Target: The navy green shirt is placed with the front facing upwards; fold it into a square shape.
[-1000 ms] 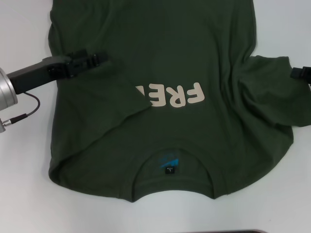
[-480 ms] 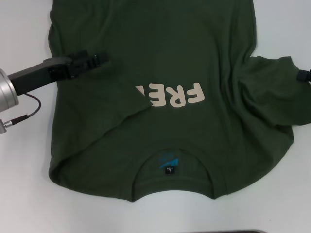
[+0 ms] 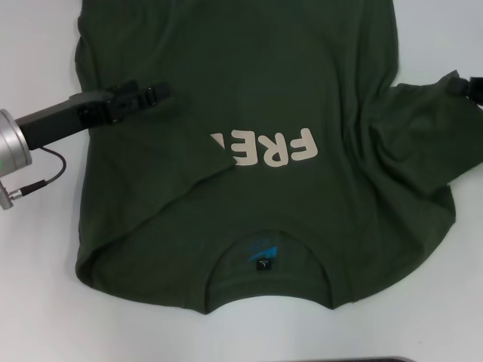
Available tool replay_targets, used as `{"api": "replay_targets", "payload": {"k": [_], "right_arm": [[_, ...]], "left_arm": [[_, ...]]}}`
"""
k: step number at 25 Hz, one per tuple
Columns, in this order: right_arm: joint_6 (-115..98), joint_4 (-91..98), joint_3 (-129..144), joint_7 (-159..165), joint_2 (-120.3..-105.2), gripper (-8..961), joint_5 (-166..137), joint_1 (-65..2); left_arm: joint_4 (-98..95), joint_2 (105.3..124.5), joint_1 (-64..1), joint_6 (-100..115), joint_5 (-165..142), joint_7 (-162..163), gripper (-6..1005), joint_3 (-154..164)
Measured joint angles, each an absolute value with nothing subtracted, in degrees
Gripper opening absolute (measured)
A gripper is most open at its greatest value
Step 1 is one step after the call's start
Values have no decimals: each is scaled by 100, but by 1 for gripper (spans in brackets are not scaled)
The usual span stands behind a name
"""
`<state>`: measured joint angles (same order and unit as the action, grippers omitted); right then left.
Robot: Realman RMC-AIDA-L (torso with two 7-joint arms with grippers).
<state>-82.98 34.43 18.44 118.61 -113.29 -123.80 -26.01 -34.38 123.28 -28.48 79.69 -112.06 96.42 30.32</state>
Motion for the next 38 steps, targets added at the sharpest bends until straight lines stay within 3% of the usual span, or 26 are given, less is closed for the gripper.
{"api": "replay_targets", "payload": {"k": [18,29,38], "right_arm": [[-8282,3409,2412,11799,-11711,12,-12367,-3339],[-8086,3407,2692,11800,-11873,14,-12366,-3466],[-7920,3149,2862,11561,-11892,16,-12366,-3523]], "left_arm": [[-3466,12304,-2878,8126,-11205,9642,873,3023],[-3454,12304,-2916,8110,-11202,9641,874,3023],[-3445,12304,-2919,8104,-11196,9641,874,3023]]}}
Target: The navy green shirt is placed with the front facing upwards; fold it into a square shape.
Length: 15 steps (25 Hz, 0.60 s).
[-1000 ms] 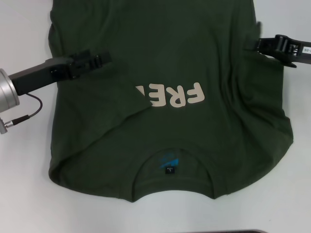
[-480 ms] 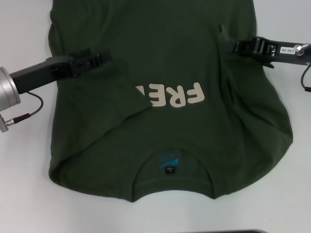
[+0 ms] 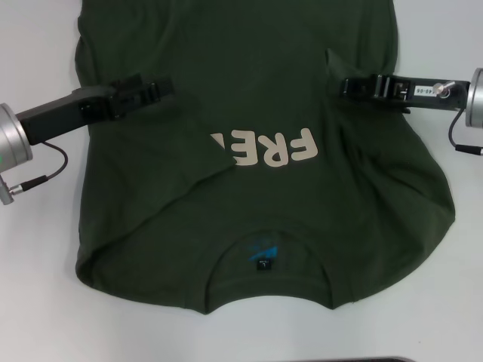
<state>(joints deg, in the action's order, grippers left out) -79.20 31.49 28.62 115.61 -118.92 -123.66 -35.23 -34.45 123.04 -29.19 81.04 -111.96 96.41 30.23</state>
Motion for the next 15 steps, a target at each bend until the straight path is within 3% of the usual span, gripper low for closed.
{"api": "replay_targets", "payload": {"k": [1,12,15], "right_arm": [[-7938,3123,2867,11508,-11892,16,-12366,-3533],[-8121,3085,2853,11357,-11900,421,-12315,-3588],[-8168,3124,2875,11342,-11898,674,-12082,-3549]], "left_arm": [[-3445,12304,-2919,8104,-11196,9641,874,3024],[-3445,12310,-2910,8061,-11196,9641,874,3024],[-3445,12312,-2908,8059,-11197,9642,874,3023]]}}
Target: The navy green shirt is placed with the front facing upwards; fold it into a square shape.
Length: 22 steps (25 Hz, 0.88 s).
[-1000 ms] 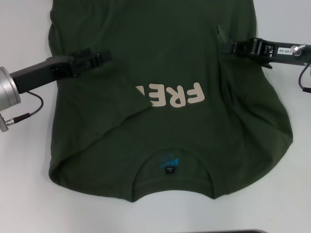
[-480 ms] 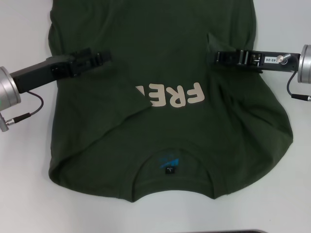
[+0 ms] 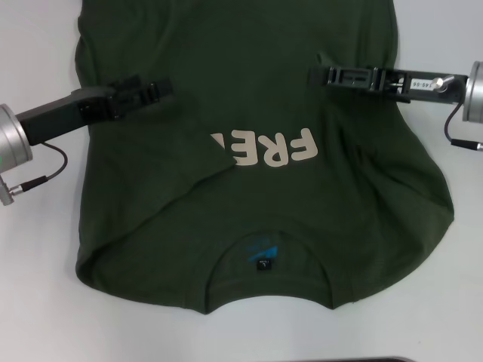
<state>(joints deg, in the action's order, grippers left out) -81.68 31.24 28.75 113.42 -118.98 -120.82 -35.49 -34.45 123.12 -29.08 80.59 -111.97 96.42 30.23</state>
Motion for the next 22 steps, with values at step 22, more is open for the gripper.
{"api": "replay_targets", "payload": {"k": [22], "right_arm": [[-8189,3270,2837,11370,-11564,788,-11650,-2912]], "left_arm": [[-3445,12327,-2901,8060,-11196,9644,874,3023]]}}
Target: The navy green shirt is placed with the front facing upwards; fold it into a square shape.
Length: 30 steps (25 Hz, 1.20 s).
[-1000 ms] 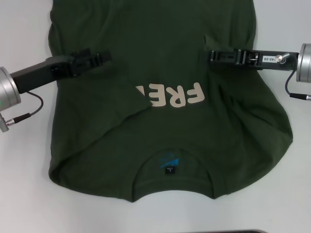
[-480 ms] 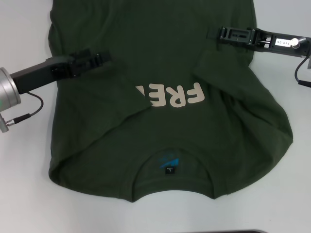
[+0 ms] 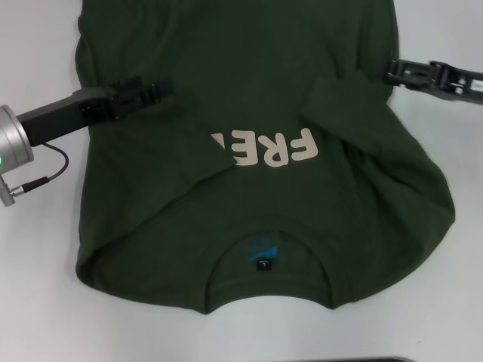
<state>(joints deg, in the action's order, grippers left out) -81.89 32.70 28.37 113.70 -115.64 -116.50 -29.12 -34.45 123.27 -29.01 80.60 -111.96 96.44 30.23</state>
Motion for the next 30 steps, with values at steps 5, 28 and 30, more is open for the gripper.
{"api": "replay_targets", "payload": {"k": [5,28,30], "right_arm": [[-8157,3238,2858,11492,-11477,787,-11680,-2590],[-7747,3191,2872,11877,-11397,781,-12130,-2336],[-7684,3187,2875,11877,-11423,781,-12197,-2364]], "left_arm": [[-3445,12332,-2887,8081,-11192,9647,874,3023],[-3406,12340,-2865,8122,-11188,9621,875,3028],[-3402,12340,-2865,8122,-11188,9622,875,3026]]}}
